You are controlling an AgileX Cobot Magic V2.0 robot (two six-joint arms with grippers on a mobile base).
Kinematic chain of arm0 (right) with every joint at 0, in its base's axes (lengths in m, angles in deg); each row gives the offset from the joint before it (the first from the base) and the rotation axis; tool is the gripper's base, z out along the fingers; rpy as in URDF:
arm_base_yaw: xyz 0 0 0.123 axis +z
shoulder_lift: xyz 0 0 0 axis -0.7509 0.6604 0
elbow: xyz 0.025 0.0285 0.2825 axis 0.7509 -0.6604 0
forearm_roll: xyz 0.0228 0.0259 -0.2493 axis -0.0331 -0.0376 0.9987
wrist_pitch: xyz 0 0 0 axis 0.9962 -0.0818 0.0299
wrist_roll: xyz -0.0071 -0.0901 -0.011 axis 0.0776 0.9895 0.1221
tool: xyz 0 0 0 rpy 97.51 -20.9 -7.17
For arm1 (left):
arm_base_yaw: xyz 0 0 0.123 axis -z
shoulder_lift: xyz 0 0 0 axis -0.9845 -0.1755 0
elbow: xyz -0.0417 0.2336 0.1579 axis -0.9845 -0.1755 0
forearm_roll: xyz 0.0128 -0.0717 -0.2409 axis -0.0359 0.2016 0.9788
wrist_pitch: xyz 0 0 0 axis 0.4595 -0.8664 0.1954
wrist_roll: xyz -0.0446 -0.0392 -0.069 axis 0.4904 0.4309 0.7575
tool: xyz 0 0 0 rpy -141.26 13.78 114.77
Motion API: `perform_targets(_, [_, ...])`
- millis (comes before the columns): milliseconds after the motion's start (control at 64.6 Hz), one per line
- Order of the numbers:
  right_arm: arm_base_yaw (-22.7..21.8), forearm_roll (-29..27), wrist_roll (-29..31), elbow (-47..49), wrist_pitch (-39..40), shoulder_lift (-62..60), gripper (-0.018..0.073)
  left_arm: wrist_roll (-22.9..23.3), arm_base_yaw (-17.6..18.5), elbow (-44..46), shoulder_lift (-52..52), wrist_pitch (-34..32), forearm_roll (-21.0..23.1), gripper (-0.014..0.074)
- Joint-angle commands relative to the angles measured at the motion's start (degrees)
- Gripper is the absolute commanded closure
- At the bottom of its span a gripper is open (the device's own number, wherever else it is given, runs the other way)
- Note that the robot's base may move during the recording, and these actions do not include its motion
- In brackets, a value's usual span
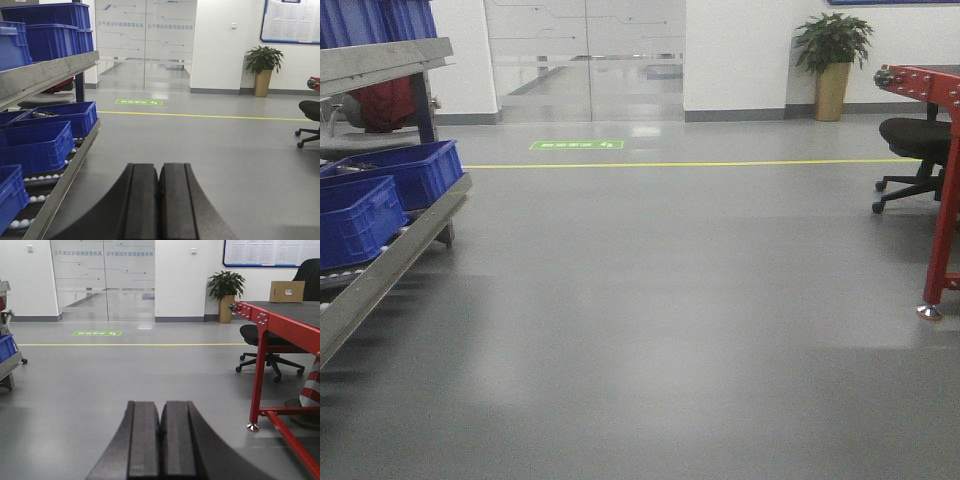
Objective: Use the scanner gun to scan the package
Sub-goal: 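Drive the base forward across the floor toward the red-framed table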
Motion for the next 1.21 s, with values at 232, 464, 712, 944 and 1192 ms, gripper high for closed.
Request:
perform_targets(232, [-0.31, 0.07, -0.07, -0.01, 0.92, -0.15, 0.0727, 0.09, 0.25, 0.14, 0.25, -1.03, -0.16, 0.0708])
perform_targets(464, [-0.31, 0.07, -0.07, -0.01, 0.92, -0.15, 0.0727, 0.09, 0.25, 0.14, 0.25, -1.03, -0.16, 0.0708])
perform_targets(712, [-0.31, 0.07, -0.07, -0.01, 0.92, -0.15, 0.0727, 0.09, 0.25, 0.14, 0.25, -1.03, -0.16, 0.0708])
perform_targets(944, [-0.31, 0.07, -0.07, -0.01, 0.92, -0.15, 0.0727, 0.09, 0.25, 0.14, 0.25, -1.03, -0.16, 0.0708])
perform_targets(1192, [-0.31, 0.07, -0.07, -0.01, 0.92, -0.15, 0.0727, 0.09, 0.25, 0.14, 0.25, -1.03, -0.16, 0.0708])
